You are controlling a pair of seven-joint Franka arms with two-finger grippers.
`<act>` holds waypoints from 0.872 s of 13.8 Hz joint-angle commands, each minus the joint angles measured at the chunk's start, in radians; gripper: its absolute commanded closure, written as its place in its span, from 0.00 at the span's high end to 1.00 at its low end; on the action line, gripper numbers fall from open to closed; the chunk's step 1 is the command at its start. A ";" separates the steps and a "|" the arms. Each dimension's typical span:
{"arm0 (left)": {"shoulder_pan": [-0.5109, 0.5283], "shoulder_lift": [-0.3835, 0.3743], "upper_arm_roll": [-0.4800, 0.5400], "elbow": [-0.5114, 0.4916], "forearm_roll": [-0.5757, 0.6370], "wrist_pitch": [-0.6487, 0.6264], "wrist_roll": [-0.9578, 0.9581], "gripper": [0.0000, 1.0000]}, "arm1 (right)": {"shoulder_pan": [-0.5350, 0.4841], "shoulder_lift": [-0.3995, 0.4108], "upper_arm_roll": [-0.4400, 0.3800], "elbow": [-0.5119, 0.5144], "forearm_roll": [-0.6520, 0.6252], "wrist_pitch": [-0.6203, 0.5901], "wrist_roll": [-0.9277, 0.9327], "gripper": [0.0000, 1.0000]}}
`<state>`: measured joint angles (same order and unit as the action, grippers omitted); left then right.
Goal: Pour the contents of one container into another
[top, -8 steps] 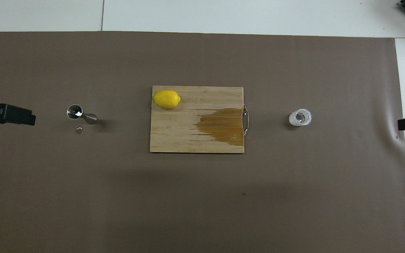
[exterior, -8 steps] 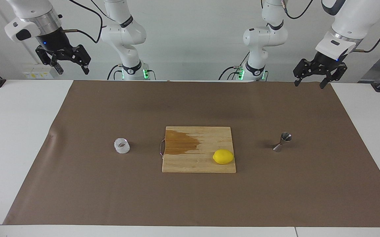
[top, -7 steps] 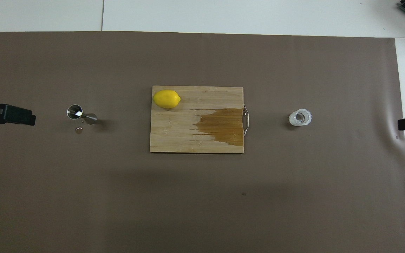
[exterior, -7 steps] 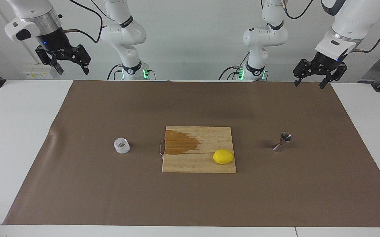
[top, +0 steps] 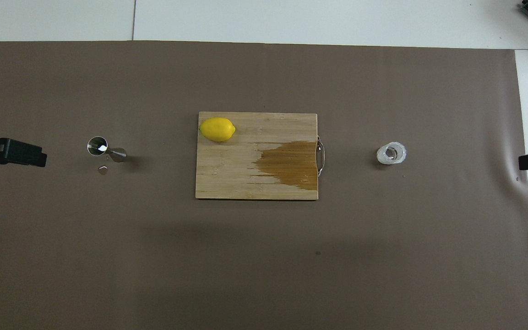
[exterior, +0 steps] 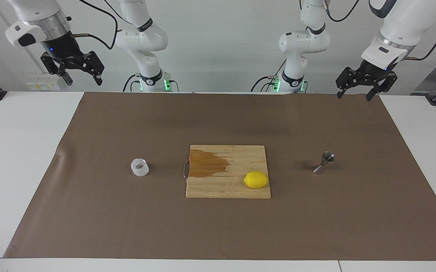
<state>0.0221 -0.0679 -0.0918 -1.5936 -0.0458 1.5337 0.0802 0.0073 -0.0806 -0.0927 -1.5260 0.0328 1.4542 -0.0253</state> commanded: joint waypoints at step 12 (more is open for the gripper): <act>0.124 -0.096 -0.002 -0.270 -0.129 0.112 -0.278 1.00 | -0.004 -0.025 0.004 -0.033 0.010 0.017 0.011 1.00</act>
<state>0.1424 -0.0984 -0.0870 -1.7930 -0.1637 1.6159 -0.1677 0.0073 -0.0806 -0.0927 -1.5260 0.0328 1.4542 -0.0253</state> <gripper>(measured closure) 0.000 0.000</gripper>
